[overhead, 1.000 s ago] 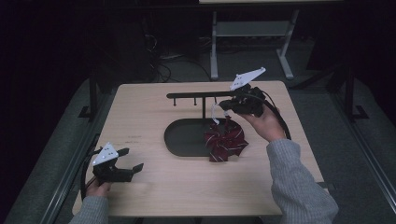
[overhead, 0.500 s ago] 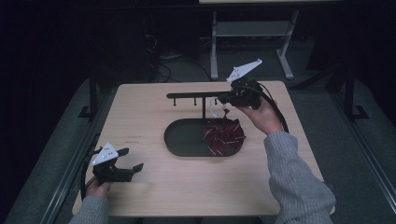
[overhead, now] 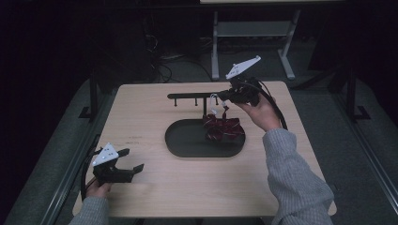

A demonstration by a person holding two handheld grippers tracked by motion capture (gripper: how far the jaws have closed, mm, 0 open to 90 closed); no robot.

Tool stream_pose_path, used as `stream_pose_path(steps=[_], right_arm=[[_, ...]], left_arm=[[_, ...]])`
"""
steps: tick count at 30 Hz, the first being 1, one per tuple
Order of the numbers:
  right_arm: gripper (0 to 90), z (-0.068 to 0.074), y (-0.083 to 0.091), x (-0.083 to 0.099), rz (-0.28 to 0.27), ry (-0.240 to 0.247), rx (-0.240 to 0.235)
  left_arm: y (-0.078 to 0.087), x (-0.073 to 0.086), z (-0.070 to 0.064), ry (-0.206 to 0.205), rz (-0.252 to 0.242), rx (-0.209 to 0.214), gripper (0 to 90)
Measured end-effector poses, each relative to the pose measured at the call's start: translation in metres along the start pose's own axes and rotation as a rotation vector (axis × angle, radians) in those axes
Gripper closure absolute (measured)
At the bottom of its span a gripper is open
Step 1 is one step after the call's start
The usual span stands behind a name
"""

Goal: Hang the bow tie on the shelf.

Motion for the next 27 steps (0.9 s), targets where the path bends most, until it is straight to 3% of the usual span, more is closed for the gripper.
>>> stream_pose_path(steps=[15,27], right_arm=[[88.0,-0.015,-0.011,0.008,0.024,-0.042,0.02],[87.7,-0.018,-0.016,0.011,0.039,-0.056,0.02]], left_arm=[[0.001,0.0,0.001,0.0,0.0,0.0,13.0],[0.0,0.0,0.001,0.003,-0.004,0.002,13.0]])
Point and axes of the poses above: each handheld gripper's, and its own axes: y roughly backward along the jaws, x roughly out of its underside, z roughly to its left, the point moved 2 cm from there along -y, roughly forward along the jaws, and after that the axes turned 4 degrees about -z, right-handed, at the moved point
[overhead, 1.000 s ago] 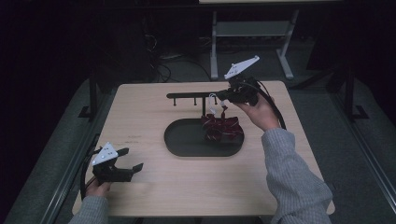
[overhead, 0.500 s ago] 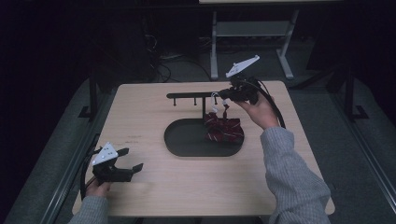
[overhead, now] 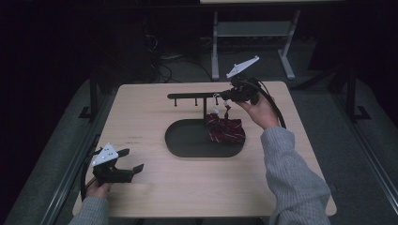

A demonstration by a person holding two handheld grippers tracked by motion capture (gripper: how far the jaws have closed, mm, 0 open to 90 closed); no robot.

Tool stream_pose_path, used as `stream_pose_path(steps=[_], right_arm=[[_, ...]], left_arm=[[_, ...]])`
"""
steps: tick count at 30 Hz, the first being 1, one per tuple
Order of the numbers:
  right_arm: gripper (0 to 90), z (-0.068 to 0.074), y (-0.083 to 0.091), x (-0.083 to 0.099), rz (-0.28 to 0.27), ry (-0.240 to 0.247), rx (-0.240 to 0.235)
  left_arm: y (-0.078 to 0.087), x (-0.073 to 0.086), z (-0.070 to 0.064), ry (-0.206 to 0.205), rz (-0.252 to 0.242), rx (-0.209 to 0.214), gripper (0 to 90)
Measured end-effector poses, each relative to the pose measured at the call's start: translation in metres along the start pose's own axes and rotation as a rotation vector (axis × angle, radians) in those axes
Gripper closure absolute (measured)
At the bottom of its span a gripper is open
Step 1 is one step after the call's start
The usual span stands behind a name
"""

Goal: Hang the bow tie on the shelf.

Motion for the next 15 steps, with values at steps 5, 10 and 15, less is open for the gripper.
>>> stream_pose_path(steps=[5,10,15], right_arm=[[87.5,-0.0007,-0.0003,0.0005,0.001,-0.007,-0.002],[87.5,-0.0015,-0.0007,0.0011,0.004,-0.009,-0.004],[87.3,-0.0019,-0.0008,0.0012,0.003,-0.012,-0.003]], left_arm=[[0.0001,-0.0001,-0.0002,-0.001,0.003,0.0,13.0],[0.0008,-0.0004,0.0,-0.003,0.003,-0.001,13.0],[0.0004,-0.0002,-0.0002,-0.001,0.003,-0.001,13.0]])
Point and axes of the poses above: each handheld gripper's, and its own axes: y roughly backward along the jaws, x roughly out of its underside, z roughly to its left, the point moved 2 cm from there along -y, roughly forward along the jaws, and after that the axes turned 4 degrees about -z, right-handed, at the moved point
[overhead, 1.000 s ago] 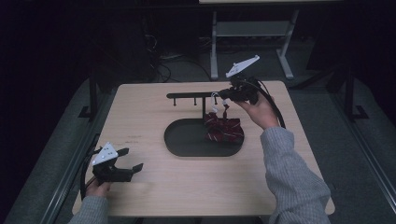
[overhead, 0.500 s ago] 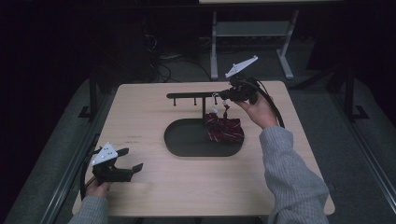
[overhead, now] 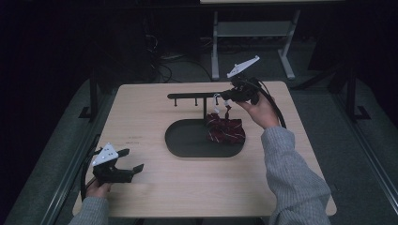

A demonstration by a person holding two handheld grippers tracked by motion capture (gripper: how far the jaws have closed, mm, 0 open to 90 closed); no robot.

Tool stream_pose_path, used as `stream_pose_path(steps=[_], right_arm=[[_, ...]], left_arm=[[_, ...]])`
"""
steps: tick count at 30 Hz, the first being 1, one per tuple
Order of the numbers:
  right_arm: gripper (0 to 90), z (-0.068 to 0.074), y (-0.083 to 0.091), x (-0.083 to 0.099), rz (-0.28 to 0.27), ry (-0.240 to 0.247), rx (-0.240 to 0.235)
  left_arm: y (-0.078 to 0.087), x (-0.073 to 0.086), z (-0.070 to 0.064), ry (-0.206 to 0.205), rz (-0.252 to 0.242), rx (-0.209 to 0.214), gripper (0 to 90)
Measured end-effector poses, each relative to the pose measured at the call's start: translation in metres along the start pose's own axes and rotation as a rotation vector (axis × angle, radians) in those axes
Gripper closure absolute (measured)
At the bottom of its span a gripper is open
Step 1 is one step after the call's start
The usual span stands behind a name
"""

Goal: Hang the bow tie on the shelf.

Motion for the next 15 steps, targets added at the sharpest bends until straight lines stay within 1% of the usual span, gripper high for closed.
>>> stream_pose_path(steps=[5,10,11,15], right_arm=[[86.9,-0.0013,-0.0006,0.0007,0.005,0.004,0.003],[86.1,-0.0001,-0.0012,0.0004,0.002,-0.009,0.0],[84.4,-0.0011,-0.0012,0.0009,0.003,-0.001,0.001],[84.1,-0.0011,-0.0013,0.0013,0.005,-0.003,-0.001]], left_arm=[[-0.0003,0.0001,0.0002,0.002,-0.005,0.0,13.0],[-0.0002,0.0001,0.0001,0.0,0.0,0.0,13.0],[-0.0004,0.0001,0.0001,0.002,-0.006,0.0,13.0],[-0.0004,-0.0001,-0.0003,0.001,-0.001,0.001,13.0]])
Point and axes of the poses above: each handheld gripper's, and its own axes: y roughly backward along the jaws, x roughly out of its underside, z roughly to its left, the point moved 2 cm from there along -y, roughly forward along the jaws, and after that the axes turned 4 degrees about -z, right-handed, at the moved point
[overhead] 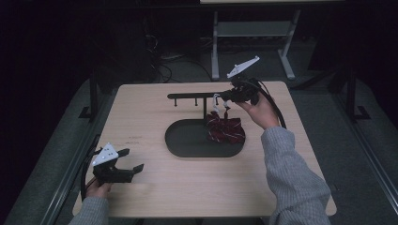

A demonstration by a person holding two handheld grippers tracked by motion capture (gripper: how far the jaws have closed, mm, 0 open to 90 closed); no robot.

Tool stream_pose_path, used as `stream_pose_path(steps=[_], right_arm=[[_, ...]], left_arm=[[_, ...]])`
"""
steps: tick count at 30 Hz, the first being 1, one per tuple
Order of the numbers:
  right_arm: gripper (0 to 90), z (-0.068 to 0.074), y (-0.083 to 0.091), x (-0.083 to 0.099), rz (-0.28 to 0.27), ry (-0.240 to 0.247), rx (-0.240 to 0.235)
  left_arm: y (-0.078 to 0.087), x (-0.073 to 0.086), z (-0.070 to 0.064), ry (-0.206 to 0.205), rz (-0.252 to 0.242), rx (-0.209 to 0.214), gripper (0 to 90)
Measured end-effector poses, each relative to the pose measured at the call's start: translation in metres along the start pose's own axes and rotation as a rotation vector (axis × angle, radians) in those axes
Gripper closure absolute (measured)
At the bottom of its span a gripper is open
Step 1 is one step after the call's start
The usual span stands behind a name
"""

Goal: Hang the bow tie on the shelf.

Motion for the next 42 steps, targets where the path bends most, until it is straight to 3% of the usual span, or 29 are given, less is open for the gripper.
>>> stream_pose_path(steps=[42], right_arm=[[77.4,0.004,0.012,0.01,-0.046,-0.031,-0.057]], left_arm=[[-0.001,0.0,-0.001,-0.005,0.004,0.0,13.0]])
Point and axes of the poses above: each handheld gripper's, and its own axes: y roughly backward along the jaws, x roughly out of its underside, z roughly to its left, the point moved 2 cm from there along -y, roughly forward along the jaws, and after that the axes turned 4 degrees about -z, right-handed, at the moved point
